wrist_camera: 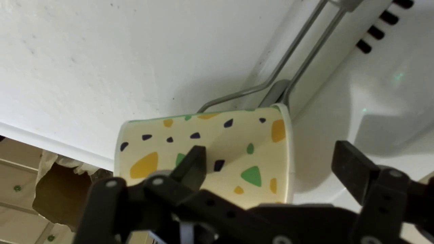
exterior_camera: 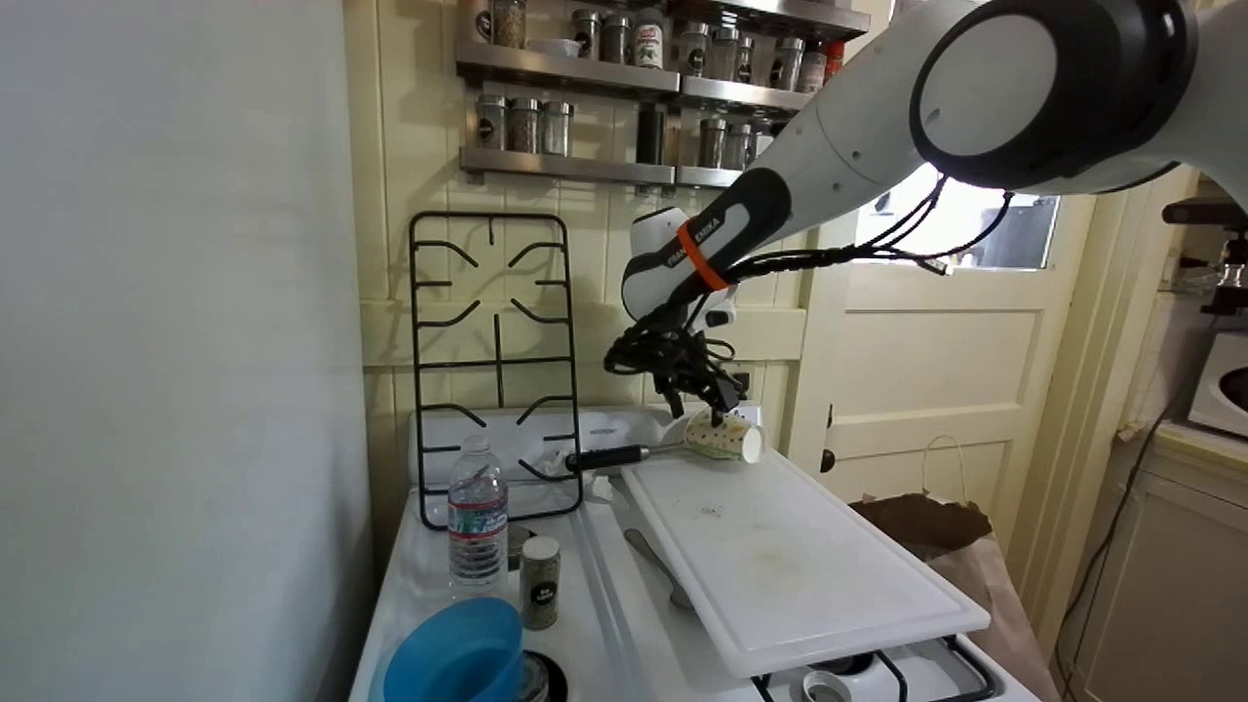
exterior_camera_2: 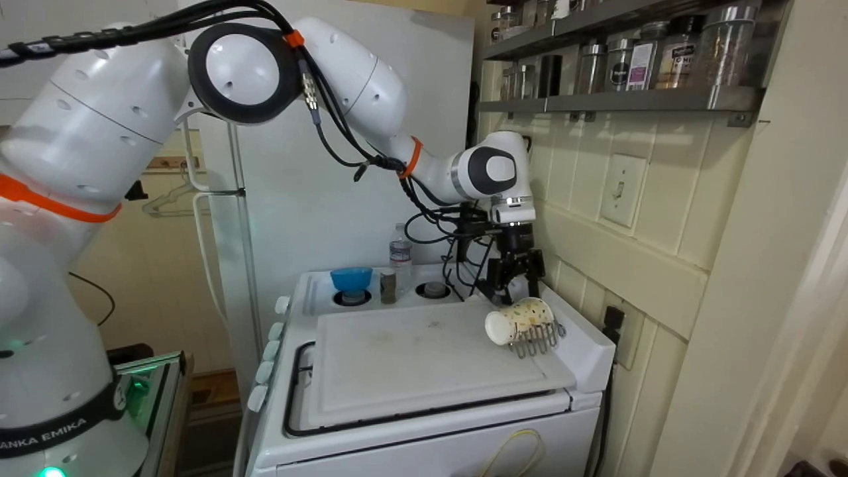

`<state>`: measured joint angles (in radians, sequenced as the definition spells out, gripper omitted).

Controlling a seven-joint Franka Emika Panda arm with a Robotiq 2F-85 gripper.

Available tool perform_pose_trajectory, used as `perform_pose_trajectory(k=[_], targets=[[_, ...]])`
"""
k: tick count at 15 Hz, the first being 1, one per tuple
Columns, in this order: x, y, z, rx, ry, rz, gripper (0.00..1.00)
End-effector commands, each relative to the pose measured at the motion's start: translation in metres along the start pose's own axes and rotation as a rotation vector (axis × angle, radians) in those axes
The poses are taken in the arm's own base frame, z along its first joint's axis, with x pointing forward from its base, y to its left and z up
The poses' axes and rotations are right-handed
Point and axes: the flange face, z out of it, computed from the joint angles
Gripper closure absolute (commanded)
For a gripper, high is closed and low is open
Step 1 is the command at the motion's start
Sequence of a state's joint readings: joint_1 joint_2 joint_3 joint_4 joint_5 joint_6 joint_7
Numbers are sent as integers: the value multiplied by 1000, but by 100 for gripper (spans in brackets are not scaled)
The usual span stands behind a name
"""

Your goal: Put the coffee cup on the left side of the stovetop.

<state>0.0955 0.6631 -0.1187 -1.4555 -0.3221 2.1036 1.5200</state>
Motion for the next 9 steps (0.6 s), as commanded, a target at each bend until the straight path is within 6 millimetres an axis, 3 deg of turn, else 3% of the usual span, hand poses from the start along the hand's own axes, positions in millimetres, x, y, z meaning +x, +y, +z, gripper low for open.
perform_pose_trajectory(k=[1, 7, 8, 9], targets=[[15, 16, 13, -2, -43, 7, 0], [42, 49, 17, -47, -169, -104, 0], [46, 55, 14, -63, -185, -106, 5], [50, 60, 11, -74, -194, -106, 26]])
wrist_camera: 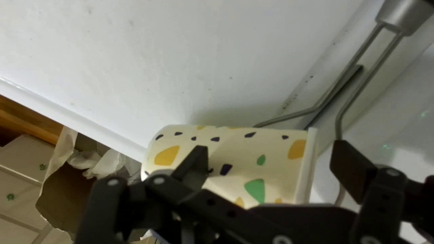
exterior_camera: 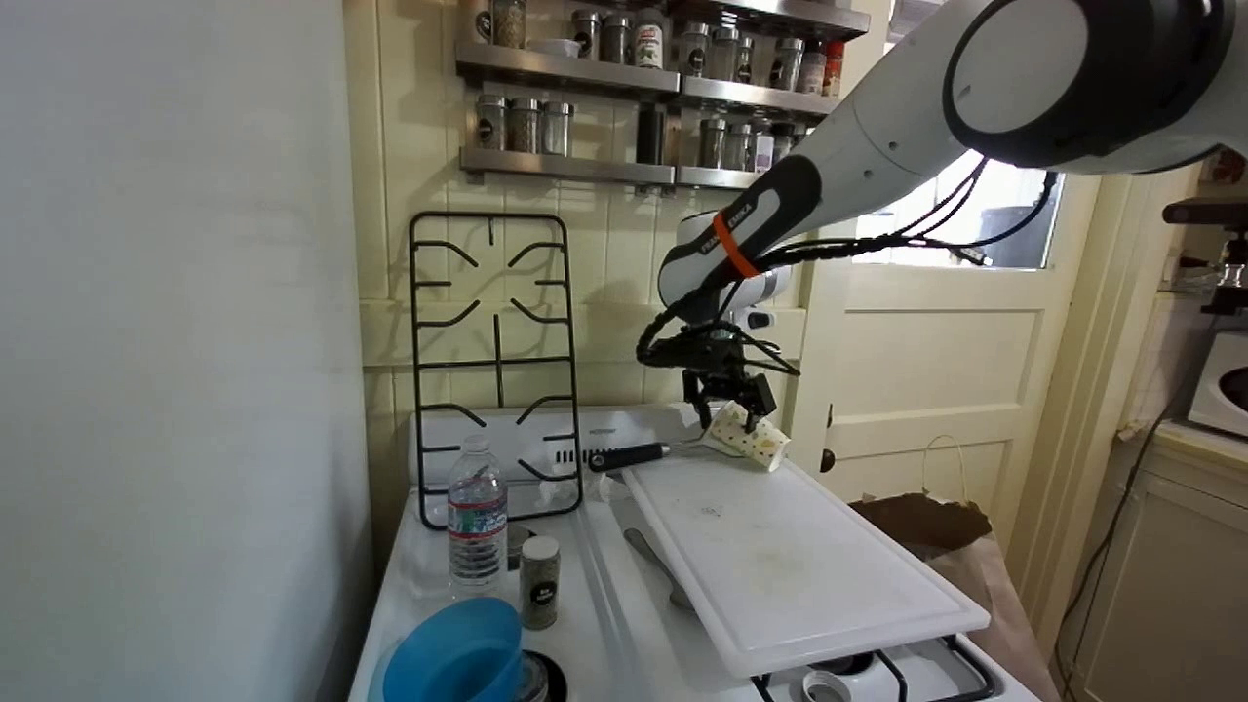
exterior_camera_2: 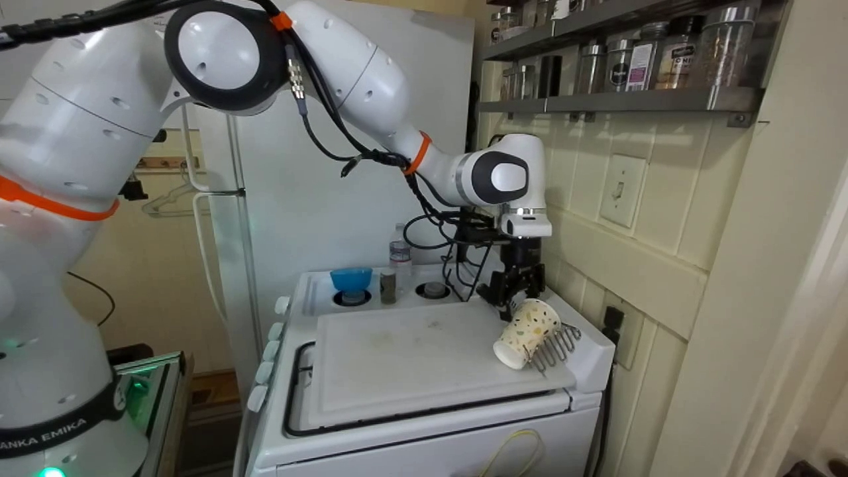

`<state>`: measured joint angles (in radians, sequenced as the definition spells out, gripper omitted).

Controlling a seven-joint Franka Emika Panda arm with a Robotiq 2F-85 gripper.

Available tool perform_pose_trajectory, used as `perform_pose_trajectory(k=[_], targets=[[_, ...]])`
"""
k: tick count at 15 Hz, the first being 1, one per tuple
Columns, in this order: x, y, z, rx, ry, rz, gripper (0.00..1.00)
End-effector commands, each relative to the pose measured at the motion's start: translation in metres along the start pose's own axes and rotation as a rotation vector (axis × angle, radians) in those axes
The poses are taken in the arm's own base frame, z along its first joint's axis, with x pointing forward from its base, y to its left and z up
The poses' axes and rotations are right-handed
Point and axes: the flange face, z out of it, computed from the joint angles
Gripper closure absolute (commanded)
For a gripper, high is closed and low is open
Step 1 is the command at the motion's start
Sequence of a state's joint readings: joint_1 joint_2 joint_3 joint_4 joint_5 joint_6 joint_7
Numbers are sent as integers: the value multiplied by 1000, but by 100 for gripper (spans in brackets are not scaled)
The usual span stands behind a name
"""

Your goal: Put the coffee cup on the left side of the stovetop.

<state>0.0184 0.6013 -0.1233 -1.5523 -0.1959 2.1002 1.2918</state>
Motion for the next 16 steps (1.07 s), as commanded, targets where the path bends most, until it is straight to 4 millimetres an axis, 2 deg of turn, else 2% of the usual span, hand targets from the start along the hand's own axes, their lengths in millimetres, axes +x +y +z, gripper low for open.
perform_pose_trajectory(k=[1, 9, 11, 16], targets=[[7, 30, -12, -48, -75, -9, 34], [12, 60, -63, -53, -68, 14, 96], [11, 65, -70, -51, -69, 10, 100], [2, 67, -82, -31, -37, -30, 100]])
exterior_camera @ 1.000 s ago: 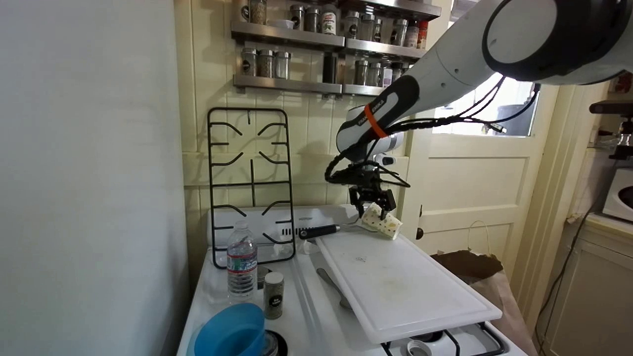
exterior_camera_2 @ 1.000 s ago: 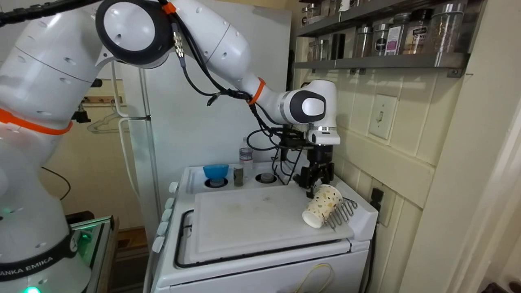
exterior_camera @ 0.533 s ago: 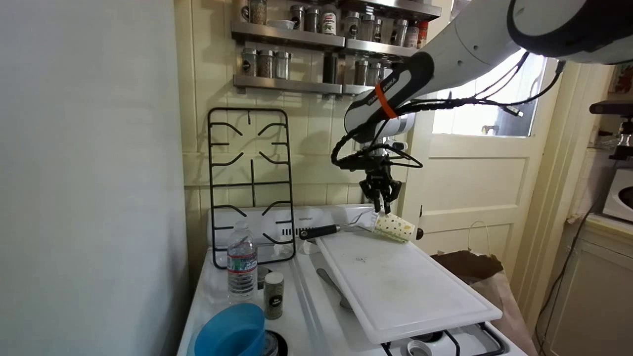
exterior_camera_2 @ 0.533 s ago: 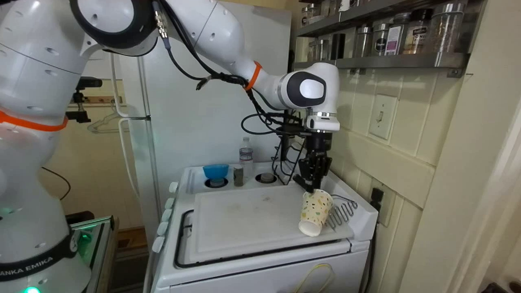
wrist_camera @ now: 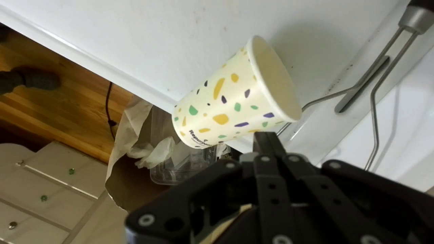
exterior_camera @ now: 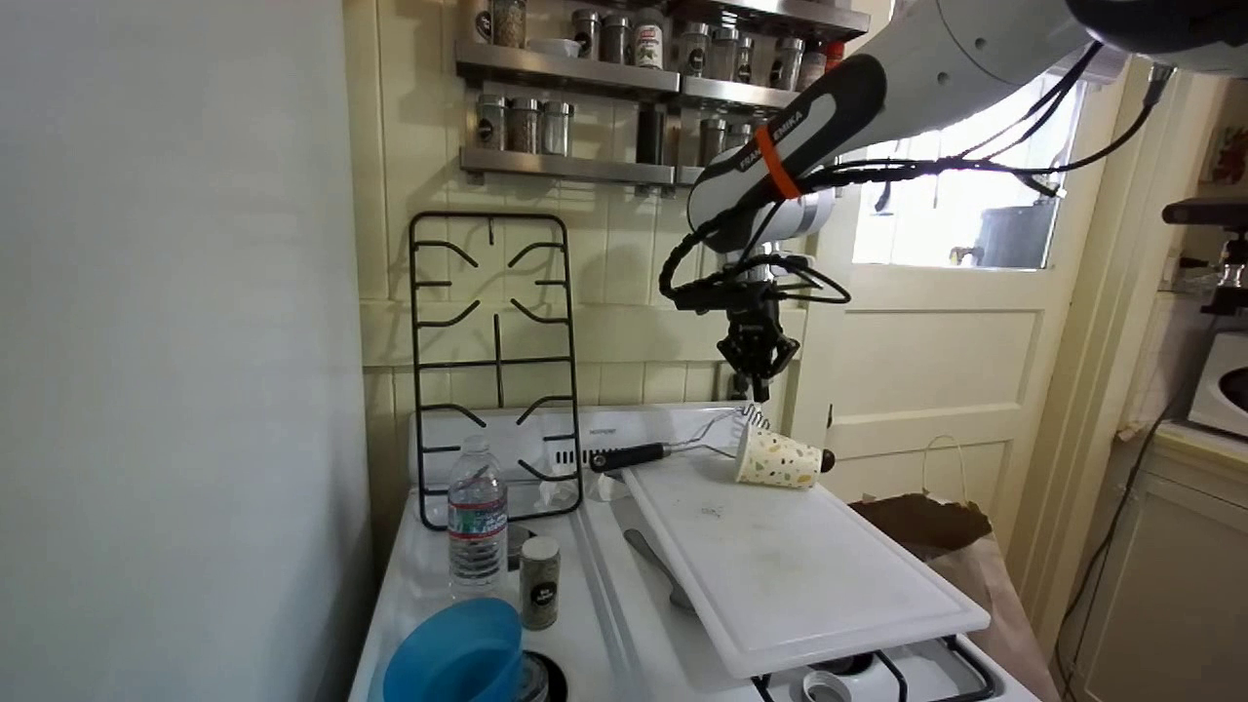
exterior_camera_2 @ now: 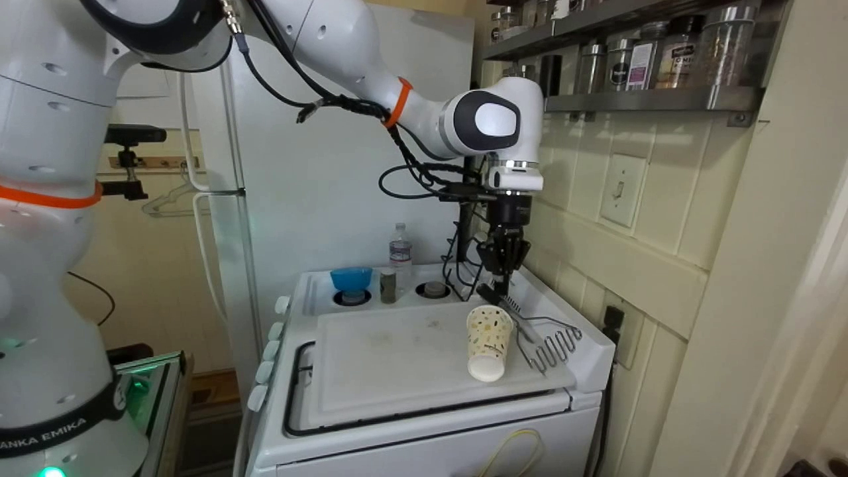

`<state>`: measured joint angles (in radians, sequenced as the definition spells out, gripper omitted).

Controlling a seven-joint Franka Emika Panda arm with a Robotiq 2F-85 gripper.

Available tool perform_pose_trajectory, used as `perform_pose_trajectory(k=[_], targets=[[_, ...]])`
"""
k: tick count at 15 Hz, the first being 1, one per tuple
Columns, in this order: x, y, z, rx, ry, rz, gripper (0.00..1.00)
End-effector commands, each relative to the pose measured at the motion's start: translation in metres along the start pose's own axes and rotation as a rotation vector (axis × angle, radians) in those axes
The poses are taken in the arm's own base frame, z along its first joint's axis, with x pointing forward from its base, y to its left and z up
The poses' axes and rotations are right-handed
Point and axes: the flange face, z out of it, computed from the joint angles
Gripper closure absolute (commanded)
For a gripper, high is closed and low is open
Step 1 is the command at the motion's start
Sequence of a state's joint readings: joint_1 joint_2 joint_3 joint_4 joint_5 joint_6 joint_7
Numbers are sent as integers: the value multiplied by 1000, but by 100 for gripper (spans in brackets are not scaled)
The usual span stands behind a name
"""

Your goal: Put the coffee cup on the left side of the stovetop.

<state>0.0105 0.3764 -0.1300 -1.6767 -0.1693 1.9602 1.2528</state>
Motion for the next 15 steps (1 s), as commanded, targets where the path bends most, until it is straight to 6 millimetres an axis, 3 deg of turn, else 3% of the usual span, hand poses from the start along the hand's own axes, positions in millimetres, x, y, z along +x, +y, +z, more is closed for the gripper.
perform_pose_trajectory(k=[1, 3, 6, 12, 15], targets=[[-15, 7, -9, 4, 27, -77, 74], [-24, 1, -16, 45, 89, -179, 67], [-32, -13, -21, 91, 153, -279, 44], [-65, -37, 2, -58, 136, -489, 1], [-72, -38, 23, -217, 164, -478, 0]])
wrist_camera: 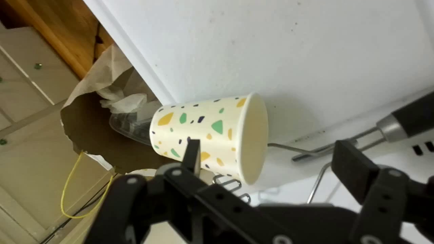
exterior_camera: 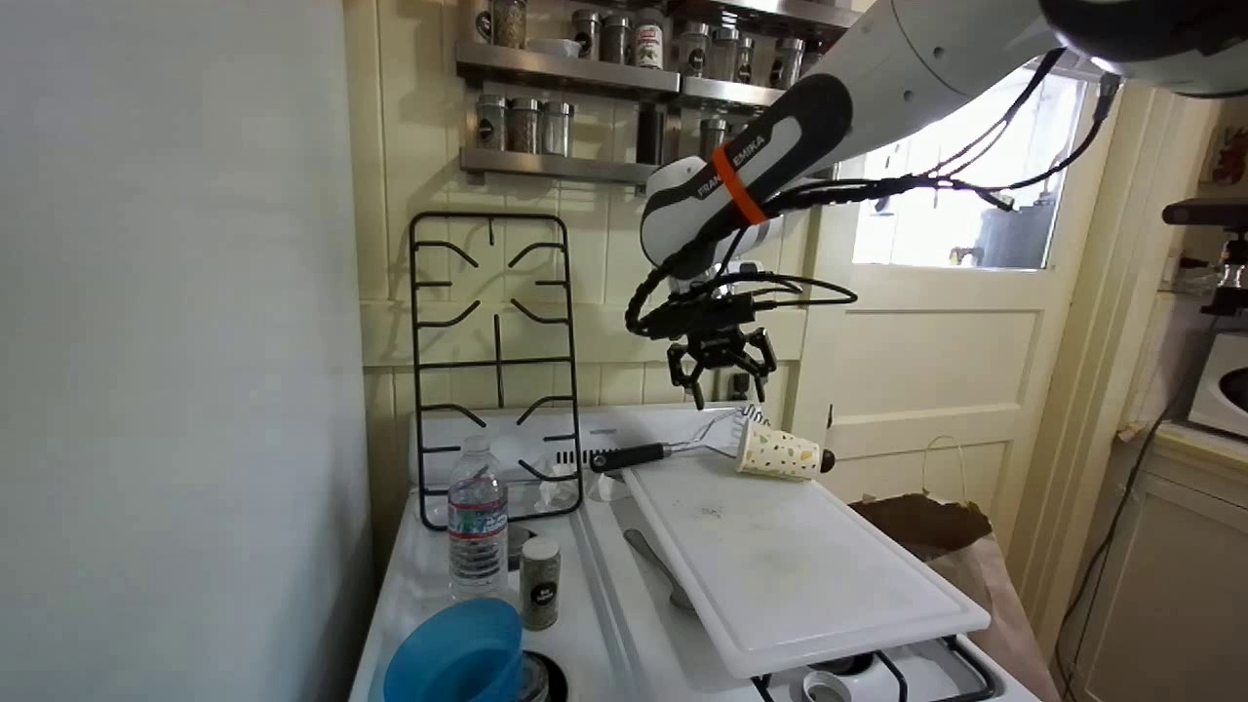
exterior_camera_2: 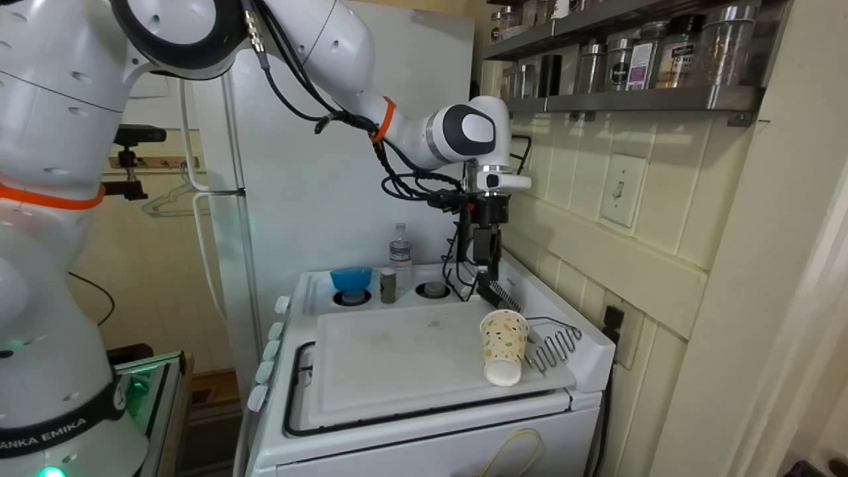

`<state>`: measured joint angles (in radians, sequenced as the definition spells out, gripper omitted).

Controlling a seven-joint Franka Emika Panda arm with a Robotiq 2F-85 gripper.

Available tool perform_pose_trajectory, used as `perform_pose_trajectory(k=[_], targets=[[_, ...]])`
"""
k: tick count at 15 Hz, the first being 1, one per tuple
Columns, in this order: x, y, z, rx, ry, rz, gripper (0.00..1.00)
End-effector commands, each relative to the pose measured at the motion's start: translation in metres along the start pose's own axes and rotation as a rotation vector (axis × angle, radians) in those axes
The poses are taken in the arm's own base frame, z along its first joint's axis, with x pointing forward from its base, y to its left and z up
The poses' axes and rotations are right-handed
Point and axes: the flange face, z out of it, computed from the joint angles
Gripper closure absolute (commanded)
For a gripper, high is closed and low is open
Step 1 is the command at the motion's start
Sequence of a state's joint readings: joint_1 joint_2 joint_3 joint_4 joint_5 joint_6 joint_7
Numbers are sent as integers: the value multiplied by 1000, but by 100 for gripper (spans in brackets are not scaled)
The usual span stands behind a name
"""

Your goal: Put the coffee cup on the left side of the stovetop.

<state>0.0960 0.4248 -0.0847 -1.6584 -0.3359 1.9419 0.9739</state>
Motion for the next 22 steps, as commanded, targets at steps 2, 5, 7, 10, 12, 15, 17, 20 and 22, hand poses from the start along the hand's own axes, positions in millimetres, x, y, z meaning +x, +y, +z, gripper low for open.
perform_pose_trajectory(k=[2, 5, 7, 10, 12, 15, 17, 20, 22], targets=[[-4, -10, 25, -238, -1, -13, 0], [1, -11, 43, -367, 16, 23, 0], [8, -14, 51, -395, 44, 69, 0], [16, -21, 59, -394, 43, 99, 0], [19, -25, 62, -396, 47, 102, 0], [22, -27, 65, -409, 61, 88, 28], [24, -25, 69, -420, 65, 78, 42], [25, -23, 73, -436, 72, 69, 66], [25, -23, 73, -442, 75, 68, 82]])
